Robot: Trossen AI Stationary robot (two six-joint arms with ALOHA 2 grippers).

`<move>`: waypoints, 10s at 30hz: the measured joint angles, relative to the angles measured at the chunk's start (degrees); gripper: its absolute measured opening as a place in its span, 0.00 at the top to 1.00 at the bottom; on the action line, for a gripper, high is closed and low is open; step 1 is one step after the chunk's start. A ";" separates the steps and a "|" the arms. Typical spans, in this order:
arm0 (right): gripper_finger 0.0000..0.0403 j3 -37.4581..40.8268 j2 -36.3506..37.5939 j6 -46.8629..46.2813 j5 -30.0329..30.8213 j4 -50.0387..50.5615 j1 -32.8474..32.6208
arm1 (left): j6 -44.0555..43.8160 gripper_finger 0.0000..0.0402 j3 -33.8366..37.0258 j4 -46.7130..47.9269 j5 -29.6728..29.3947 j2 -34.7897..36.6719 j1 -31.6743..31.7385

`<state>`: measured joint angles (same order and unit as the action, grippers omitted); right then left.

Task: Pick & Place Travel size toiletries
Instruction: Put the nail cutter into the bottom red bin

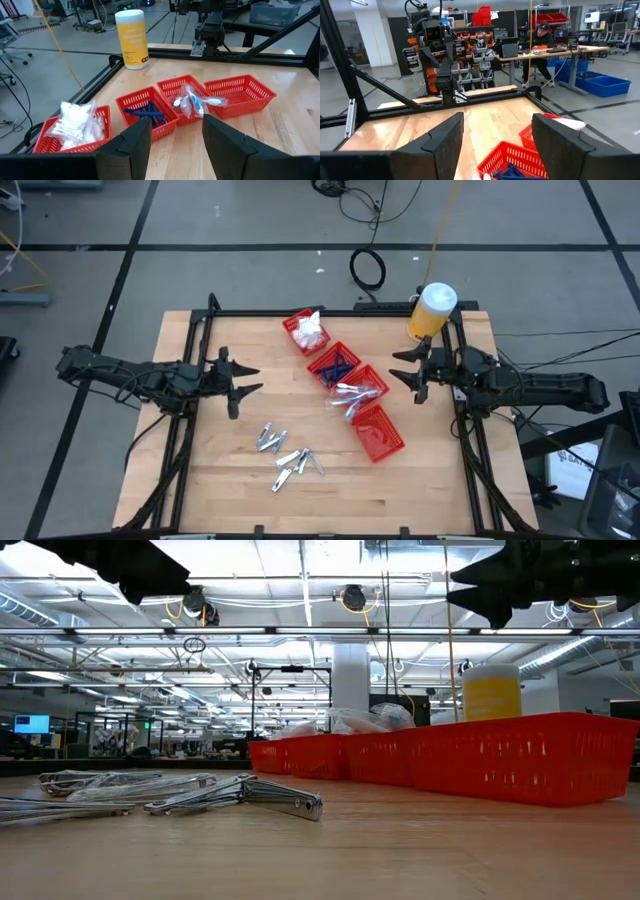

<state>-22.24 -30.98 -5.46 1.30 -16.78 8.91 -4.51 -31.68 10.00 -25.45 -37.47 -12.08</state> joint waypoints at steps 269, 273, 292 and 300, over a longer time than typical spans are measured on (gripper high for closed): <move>0.48 -6.59 -29.48 -13.30 3.15 11.34 -27.65 | -62.99 0.66 -19.67 31.65 20.13 -60.46 -14.91; 0.48 -6.58 -29.49 -13.30 3.13 11.34 -27.65 | -58.85 0.84 -19.64 29.47 19.38 -60.46 -14.95; 0.48 -6.58 -29.49 -13.32 3.15 11.17 -27.65 | -51.87 0.93 -31.52 47.40 4.99 -55.79 -16.12; 0.48 -6.56 -32.59 -8.79 10.49 -2.21 -27.63 | -29.65 0.91 -37.08 36.82 -23.01 -55.15 -16.63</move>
<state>-28.80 -63.57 -14.26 11.79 -18.98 -18.72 -34.16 -68.76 46.82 -48.46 -92.62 -28.70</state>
